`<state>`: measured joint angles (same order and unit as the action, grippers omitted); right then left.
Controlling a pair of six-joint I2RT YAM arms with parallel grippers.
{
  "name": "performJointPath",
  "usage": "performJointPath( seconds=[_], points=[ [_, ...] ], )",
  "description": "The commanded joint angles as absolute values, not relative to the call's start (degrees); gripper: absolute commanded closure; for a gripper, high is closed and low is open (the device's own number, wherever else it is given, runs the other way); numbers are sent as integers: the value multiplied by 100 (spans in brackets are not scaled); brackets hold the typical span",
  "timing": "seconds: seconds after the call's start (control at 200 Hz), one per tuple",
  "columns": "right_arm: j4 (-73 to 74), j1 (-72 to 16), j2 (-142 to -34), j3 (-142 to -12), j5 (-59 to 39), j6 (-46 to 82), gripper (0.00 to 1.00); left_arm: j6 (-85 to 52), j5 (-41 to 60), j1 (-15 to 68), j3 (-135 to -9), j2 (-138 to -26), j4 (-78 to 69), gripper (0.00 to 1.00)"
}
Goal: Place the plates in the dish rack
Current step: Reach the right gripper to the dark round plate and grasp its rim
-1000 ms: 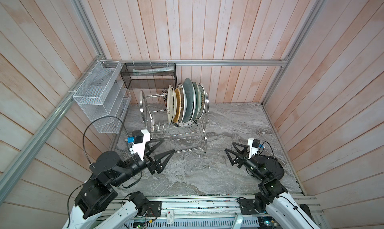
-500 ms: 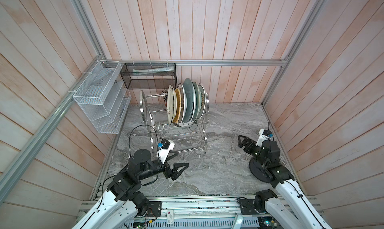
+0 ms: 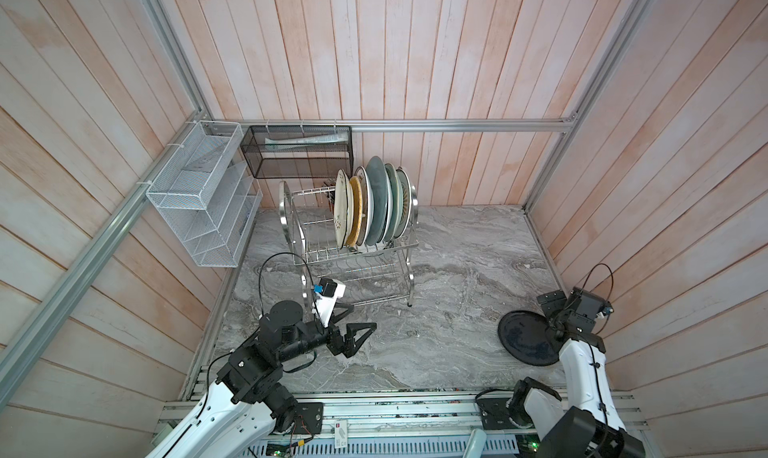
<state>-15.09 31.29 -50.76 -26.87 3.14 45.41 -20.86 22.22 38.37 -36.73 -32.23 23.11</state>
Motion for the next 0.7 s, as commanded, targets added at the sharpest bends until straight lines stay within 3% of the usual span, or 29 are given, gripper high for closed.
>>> performJointPath(
  seconds=[0.0,0.365,0.69],
  points=[
    [-1635,3580,-4854,-2504,290,4508,3,-2121,2250,3850,-3594,-3243,2212,0],
    [-1348,5118,-4781,-1783,-927,4209,4,-2119,2305,3848,-3550,-3130,2171,0],
    [-1053,5152,-4805,-1444,-1876,4133,4,-2101,2232,3858,-3544,-3095,2213,0]
  ],
)
